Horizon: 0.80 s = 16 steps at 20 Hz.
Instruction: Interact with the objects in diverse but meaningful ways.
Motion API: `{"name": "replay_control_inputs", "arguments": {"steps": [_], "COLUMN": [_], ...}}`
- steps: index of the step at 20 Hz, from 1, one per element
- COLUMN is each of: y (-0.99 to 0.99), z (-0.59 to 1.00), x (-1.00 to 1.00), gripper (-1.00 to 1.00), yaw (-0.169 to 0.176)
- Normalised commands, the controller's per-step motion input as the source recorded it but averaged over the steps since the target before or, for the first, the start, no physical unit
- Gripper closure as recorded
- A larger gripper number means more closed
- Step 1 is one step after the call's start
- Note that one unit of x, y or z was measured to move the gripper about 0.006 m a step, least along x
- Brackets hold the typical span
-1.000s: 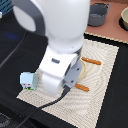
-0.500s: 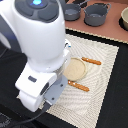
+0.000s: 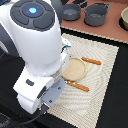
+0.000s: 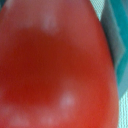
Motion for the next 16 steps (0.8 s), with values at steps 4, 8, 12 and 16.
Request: {"name": "replay_control_inputs", "arguments": {"steps": [4, 8, 12, 16], "y": [-0.23, -0.18, -0.14, -0.05], "z": [-0.39, -0.06, -0.02, 0.63], "x": [0.09, 0.02, 0.0, -0.03], "gripper": [1.0, 1.0, 1.0, -1.0], "yaw": [0.0, 0.0, 0.0, -0.012]}}
